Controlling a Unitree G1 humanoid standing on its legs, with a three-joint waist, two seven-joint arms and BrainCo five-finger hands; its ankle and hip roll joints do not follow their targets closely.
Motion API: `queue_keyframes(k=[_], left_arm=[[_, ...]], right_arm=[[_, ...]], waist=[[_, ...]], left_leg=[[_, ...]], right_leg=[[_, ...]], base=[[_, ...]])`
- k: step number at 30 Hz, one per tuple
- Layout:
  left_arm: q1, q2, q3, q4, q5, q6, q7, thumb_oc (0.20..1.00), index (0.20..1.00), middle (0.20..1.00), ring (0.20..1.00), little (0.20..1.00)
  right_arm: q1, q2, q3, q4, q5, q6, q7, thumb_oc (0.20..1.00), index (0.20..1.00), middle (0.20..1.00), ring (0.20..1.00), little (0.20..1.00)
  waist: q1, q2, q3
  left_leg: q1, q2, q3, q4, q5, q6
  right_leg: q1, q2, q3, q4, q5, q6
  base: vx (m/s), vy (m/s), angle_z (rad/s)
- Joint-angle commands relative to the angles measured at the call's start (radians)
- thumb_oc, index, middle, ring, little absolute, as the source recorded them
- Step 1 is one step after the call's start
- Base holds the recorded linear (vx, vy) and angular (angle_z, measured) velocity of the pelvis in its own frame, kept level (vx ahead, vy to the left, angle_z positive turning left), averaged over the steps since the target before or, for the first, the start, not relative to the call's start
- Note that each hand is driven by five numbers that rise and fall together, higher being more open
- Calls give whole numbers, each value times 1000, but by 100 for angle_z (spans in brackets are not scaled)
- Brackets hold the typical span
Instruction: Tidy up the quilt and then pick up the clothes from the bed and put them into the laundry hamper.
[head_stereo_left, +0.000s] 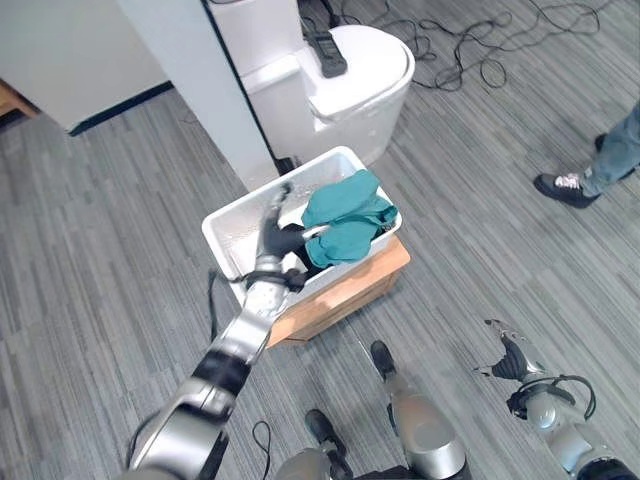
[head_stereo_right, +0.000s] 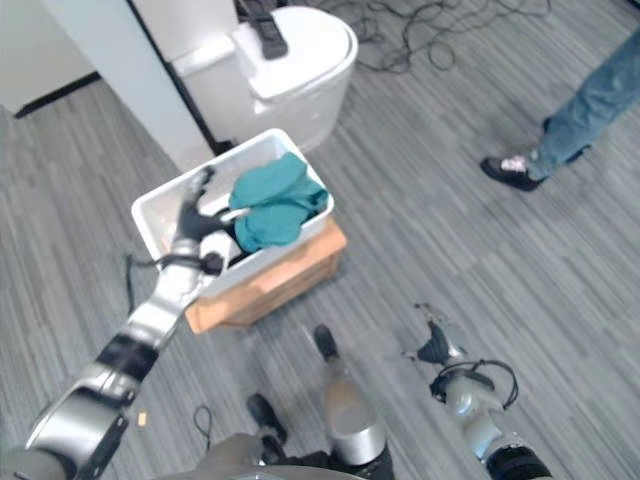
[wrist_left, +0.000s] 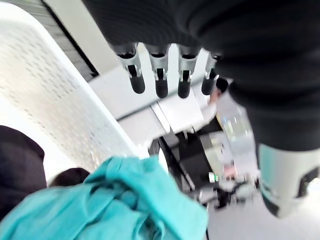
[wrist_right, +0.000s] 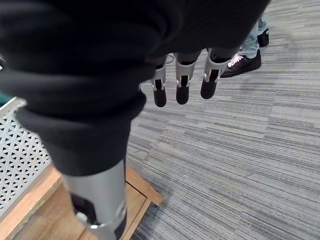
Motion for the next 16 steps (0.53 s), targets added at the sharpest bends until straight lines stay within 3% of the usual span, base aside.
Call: queue_keyframes(k=[1,5,8,13,14,16], left_arm=[[-52,33,12,101,-123,-51,-11,1000,1000,1000,1000,1000],[158,26,122,249,-179,-18,-57,1000,1000,1000,1000,1000],[258,0,190,507,-191,36,-88,1000,1000,1000,1000,1000],[299,-10,191,680,-111,78,-118,1000,1000,1000,1000,1000],[320,-31,179,790,-62,101,-134,1000,1000,1000,1000,1000],[332,-54,174,852,-37,119,-137,1000,1000,1000,1000,1000]], right_arm=[[-7,-14,-8,18,52,-3,-20,1000,1000,1000,1000,1000],[-25,45,-9,84,119,6,16,1000,1000,1000,1000,1000],[-47,141,-49,207,342,9,61,1000,1000,1000,1000,1000],[-72,174,-36,315,365,18,75,1000,1000,1000,1000,1000],[-92,206,-43,410,410,25,81,1000,1000,1000,1000,1000],[-116,239,-55,521,456,33,77,1000,1000,1000,1000,1000]], waist=[[11,-4,-85],[44,2,-105],[60,12,-118],[73,20,-132],[80,24,-142],[88,28,-150]], left_leg=[[-73,49,-31,2,33,-34],[-40,47,-33,2,25,-31],[-18,43,-33,2,17,-28],[-14,42,-36,2,13,-28],[-9,40,-39,2,10,-26],[-5,38,-41,2,7,-25]], right_leg=[[11,-54,-9,73,-184,79],[50,-53,-8,69,-192,69],[72,-55,-7,66,-200,67],[79,-57,-7,60,-199,66],[86,-59,-9,58,-200,65],[93,-61,-12,54,-202,65]], base=[[31,9,13],[47,24,5],[55,35,0],[21,16,1],[37,30,3],[35,32,-2]])
